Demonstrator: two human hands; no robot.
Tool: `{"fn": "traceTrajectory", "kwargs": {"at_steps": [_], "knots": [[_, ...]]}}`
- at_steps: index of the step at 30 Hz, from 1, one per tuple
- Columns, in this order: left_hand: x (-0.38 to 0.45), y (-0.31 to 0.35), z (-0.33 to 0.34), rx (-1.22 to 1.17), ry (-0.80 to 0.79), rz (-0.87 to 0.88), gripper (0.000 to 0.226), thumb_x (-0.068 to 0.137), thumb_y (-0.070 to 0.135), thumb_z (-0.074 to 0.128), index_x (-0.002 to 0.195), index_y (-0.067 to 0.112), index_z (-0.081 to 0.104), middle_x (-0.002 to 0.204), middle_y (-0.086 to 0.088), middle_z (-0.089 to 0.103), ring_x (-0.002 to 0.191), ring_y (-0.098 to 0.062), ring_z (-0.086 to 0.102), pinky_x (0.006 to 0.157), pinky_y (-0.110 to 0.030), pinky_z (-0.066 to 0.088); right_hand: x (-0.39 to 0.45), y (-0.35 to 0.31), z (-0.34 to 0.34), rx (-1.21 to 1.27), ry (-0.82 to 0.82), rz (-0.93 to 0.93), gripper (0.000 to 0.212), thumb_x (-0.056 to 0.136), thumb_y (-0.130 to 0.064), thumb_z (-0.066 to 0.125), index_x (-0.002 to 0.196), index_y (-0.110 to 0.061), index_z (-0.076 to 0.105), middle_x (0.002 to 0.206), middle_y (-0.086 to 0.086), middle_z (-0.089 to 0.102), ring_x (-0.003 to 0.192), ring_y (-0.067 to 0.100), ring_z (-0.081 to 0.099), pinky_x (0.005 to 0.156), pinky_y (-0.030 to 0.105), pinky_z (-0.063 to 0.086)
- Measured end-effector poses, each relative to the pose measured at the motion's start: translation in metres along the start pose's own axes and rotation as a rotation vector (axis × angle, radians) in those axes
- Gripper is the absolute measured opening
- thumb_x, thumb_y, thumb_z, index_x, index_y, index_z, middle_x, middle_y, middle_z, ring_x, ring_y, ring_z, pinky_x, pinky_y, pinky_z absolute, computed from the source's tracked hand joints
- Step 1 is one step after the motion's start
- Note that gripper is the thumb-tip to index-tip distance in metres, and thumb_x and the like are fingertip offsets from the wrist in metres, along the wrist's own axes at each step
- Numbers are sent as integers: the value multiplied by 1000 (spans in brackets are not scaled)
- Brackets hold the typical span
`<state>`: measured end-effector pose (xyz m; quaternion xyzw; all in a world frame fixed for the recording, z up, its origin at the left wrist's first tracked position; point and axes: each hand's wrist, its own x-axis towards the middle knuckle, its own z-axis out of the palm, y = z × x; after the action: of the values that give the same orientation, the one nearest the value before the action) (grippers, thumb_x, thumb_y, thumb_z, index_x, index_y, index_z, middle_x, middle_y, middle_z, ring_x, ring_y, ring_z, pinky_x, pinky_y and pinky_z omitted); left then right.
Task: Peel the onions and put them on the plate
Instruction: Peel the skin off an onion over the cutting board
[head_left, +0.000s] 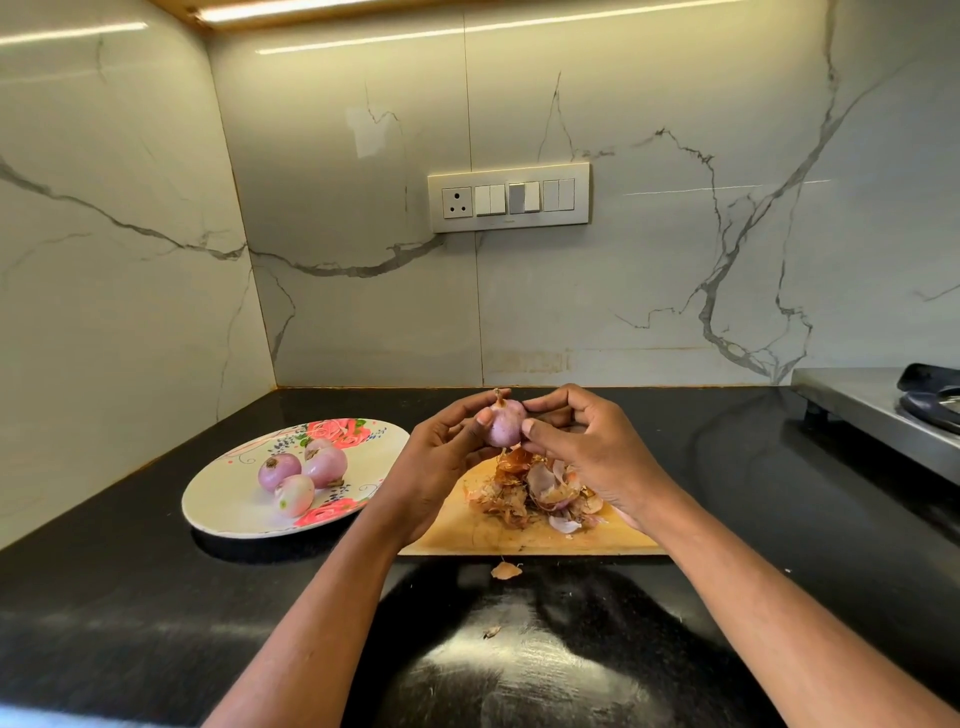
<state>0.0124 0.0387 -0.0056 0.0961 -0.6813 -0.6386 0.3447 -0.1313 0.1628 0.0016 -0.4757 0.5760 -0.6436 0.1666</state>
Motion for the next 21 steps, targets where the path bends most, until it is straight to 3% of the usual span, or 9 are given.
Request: {"fn": "traceTrajectory", "kwargs": {"at_steps": [4, 8, 13, 16, 19, 21], "knots": [[0, 0, 0, -18, 12, -5, 45, 89, 29, 59, 132, 15, 63, 126, -8, 70, 116, -23, 68, 94, -30, 57, 1, 0, -1, 47, 6, 11, 15, 91, -7, 73, 105, -13, 73, 103, 14, 75, 97, 21, 75, 92, 41, 60], [-1, 0, 0, 50, -17, 15, 43, 92, 25, 60, 134, 15, 62, 121, -4, 73, 116, -19, 68, 97, -30, 56, 1, 3, 1, -21, -11, 13, 34, 77, -40, 85, 103, -22, 71, 101, 3, 76, 101, 20, 73, 93, 43, 59], [0, -1, -1, 44, -10, 18, 47, 92, 26, 60, 137, 13, 60, 125, -6, 71, 117, -21, 67, 98, -31, 55, 3, 2, 0, 15, -12, 5, 21, 85, -13, 80, 104, -17, 71, 98, 7, 77, 98, 22, 74, 95, 50, 58], [0, 1, -1, -17, 21, 3, 49, 90, 28, 59, 136, 13, 61, 123, -5, 71, 114, -21, 69, 91, -28, 56, 2, 0, -1, 83, -36, 19, 22, 89, -1, 72, 107, -13, 72, 106, 16, 74, 101, 24, 74, 97, 45, 58], [0, 2, 0, -38, 18, -4, 46, 90, 28, 58, 134, 14, 62, 121, -4, 72, 112, -20, 69, 89, -27, 56, 1, -1, 0, 154, -45, 35, 19, 92, -4, 70, 111, -8, 70, 113, 23, 70, 102, 24, 74, 94, 37, 59], [-1, 2, 0, -40, 22, -5, 46, 89, 28, 58, 132, 14, 62, 121, -3, 73, 113, -20, 69, 89, -27, 56, 1, 1, 0, 105, -29, 7, 24, 87, -15, 78, 110, -13, 72, 107, 15, 74, 102, 23, 73, 93, 37, 59]]}}
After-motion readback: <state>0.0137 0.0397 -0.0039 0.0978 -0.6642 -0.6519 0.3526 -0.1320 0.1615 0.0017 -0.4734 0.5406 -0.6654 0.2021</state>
